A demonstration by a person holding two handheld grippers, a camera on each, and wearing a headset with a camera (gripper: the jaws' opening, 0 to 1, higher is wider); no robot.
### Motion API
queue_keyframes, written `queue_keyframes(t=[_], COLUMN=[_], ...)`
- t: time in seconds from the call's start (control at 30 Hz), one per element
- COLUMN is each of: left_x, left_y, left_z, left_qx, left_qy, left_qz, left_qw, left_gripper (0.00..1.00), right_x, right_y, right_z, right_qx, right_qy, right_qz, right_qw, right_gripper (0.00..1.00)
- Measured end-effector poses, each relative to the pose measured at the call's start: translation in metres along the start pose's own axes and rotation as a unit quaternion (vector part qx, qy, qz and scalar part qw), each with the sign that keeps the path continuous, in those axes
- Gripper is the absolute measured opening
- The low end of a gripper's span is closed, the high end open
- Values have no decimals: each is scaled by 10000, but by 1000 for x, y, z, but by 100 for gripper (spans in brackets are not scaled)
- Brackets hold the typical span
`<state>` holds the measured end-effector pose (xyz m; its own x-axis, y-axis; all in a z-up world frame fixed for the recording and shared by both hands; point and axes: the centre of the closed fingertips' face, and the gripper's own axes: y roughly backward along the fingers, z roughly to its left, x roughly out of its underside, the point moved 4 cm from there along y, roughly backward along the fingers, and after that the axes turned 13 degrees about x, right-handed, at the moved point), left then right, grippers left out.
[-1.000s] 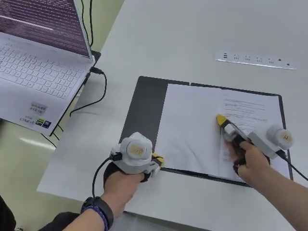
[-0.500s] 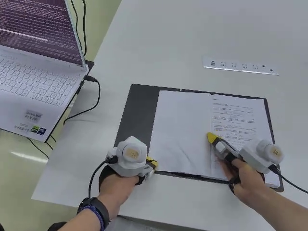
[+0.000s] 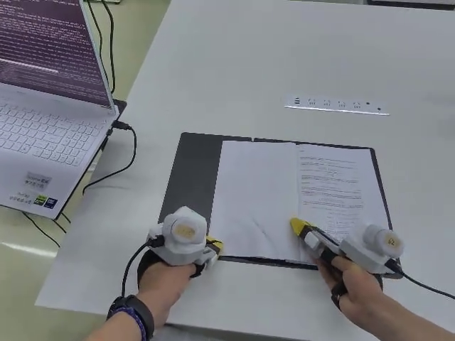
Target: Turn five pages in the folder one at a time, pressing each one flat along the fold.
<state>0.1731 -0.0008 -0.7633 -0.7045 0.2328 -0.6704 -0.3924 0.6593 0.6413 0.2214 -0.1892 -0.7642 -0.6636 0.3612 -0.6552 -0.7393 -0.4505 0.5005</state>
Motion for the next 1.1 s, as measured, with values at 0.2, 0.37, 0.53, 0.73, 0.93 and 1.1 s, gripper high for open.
queue_keyframes(t=[0.2, 0.37, 0.53, 0.73, 0.93, 1.1], left_x=[0, 0, 0, 1, 2, 3], left_y=[0, 0, 0, 1, 2, 2], left_z=[-1, -1, -1, -1, 0, 1], left_qx=[7, 22, 23, 2, 164, 163], left_qy=[-26, -39, -62, -29, 346, 584], left_qz=[-14, -5, -39, -52, -298, -400], left_qw=[10000, 10000, 10000, 10000, 9988, 9974], left_gripper=[0, 0, 0, 0, 0, 0], right_x=[8, 16, 23, 31, 35, 36], right_y=[8, 15, 23, 31, 36, 38], right_z=[1, 3, 5, 7, 8, 10], right_qx=[30, 19, 27, 38, 42, 82], right_qy=[-29, -11, 14, 12, 37, 155], right_qz=[39, 84, 136, 154, 149, 253], right_qw=[10000, 10000, 9999, 9999, 9999, 9995], right_gripper=[0, 0, 0, 0, 0, 0])
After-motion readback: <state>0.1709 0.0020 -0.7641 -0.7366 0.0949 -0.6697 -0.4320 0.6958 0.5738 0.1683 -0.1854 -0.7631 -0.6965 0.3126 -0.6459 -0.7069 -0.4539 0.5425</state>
